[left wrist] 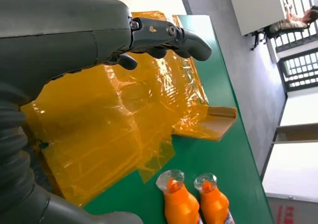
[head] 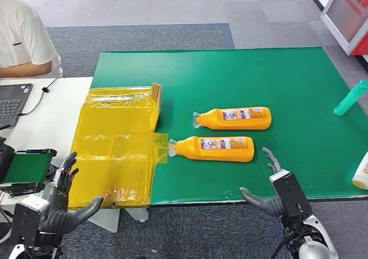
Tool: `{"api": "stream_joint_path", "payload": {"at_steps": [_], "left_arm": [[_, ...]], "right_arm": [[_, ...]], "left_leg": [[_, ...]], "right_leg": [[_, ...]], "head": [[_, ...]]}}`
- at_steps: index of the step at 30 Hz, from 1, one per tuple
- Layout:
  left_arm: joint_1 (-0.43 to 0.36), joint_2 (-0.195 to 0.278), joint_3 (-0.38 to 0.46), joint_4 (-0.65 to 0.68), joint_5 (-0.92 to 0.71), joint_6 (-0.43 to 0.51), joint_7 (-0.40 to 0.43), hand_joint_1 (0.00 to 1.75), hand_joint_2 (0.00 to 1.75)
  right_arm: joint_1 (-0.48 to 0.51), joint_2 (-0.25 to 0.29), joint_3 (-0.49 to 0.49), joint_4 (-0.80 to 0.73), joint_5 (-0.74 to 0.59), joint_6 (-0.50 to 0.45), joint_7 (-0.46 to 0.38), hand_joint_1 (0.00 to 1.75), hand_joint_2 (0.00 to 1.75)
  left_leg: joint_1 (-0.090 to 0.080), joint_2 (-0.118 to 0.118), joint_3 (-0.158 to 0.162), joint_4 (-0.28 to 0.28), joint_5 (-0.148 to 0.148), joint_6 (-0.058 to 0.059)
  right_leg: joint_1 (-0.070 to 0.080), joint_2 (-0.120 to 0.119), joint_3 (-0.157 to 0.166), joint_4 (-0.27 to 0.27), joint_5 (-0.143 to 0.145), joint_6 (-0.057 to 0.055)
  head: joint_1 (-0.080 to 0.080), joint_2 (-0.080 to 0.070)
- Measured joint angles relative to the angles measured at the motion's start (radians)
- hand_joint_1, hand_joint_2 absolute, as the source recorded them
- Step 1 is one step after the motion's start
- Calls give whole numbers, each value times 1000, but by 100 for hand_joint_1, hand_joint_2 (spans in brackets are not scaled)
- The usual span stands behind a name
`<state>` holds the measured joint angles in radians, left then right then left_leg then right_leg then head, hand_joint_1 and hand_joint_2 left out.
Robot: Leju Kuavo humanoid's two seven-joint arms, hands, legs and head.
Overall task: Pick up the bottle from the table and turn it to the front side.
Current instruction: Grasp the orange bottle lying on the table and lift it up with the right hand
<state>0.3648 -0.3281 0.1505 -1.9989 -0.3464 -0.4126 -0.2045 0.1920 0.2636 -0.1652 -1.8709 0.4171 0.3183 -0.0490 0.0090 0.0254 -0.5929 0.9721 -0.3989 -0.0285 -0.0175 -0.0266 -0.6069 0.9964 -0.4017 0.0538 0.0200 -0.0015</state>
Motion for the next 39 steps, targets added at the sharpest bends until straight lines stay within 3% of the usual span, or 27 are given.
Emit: {"api": "stream_joint_path", "payload": {"at_steps": [35,39], "left_arm": [[14,0,-9,0,52,-23,10,0,175],[14,-2,-8,0,53,-23,11,0,175]], "right_arm": [[-17,0,9,18,29,-9,-5,0,175],[-19,-1,10,18,92,-30,-6,0,175]], "left_leg": [[0,0,0,0,0,0],[0,0,0,0,0,0]], "right_leg": [[0,0,0,0,0,0],[0,0,0,0,0,0]], "head": [[0,0],[0,0]]}}
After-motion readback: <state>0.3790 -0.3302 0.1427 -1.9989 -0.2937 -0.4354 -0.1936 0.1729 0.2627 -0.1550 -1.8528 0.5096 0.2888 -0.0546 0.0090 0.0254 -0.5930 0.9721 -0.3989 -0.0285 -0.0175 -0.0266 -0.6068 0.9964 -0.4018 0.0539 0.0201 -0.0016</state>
